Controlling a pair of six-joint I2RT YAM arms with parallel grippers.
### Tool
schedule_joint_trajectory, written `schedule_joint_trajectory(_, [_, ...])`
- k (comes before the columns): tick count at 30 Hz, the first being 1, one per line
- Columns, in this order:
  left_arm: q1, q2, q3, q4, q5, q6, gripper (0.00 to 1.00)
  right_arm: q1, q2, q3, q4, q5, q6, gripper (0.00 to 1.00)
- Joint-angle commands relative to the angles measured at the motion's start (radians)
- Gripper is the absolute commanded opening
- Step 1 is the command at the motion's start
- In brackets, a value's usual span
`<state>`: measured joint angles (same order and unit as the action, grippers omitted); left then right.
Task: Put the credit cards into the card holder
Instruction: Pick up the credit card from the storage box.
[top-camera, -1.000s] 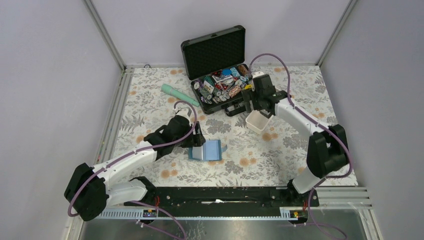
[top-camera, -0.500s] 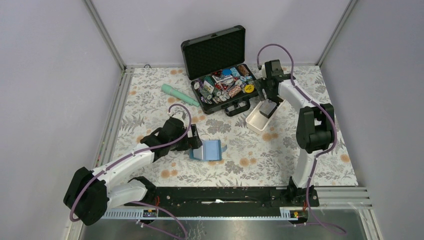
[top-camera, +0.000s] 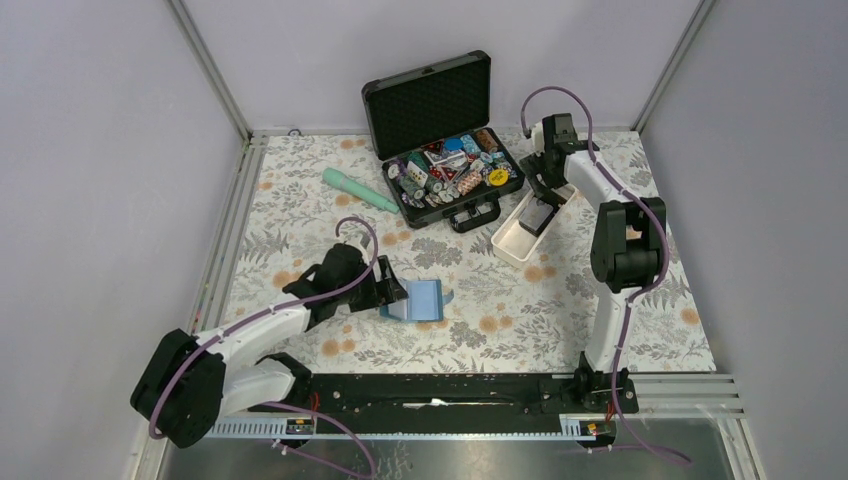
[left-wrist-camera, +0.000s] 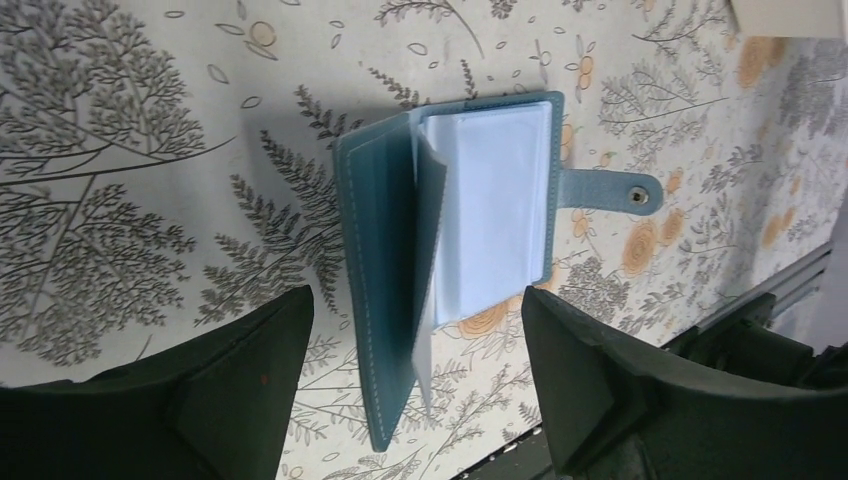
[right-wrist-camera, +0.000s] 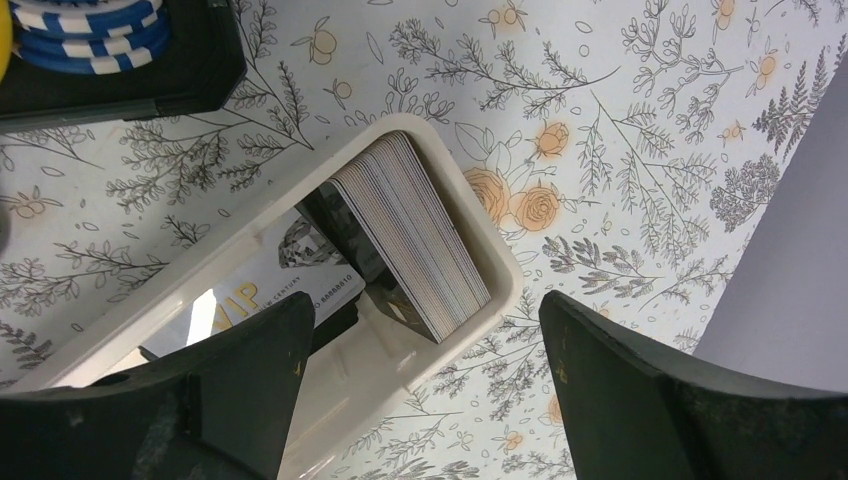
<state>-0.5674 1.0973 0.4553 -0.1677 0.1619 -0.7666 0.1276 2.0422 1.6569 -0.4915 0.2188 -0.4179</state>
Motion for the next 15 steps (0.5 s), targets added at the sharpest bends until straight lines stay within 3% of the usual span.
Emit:
schedule_joint_trajectory(1, [0.006, 0.025, 0.001, 0.115, 0.055, -0.028, 0.78, -0.009, 0.011, 0.05, -0.028, -0.022, -0.057, 0.9])
schedule_joint_trajectory(10, [0.008, 0.066, -0.001, 0.138, 0.07, -0.023, 0.71, -0.009, 0.059, 0.059, -0.028, -0.017, -0.086, 0.89])
schedule_joint_trajectory(15, [0.008, 0.078, -0.001, 0.132, 0.058, -0.02, 0.53, -0.009, 0.07, 0.052, -0.014, 0.007, -0.099, 0.9])
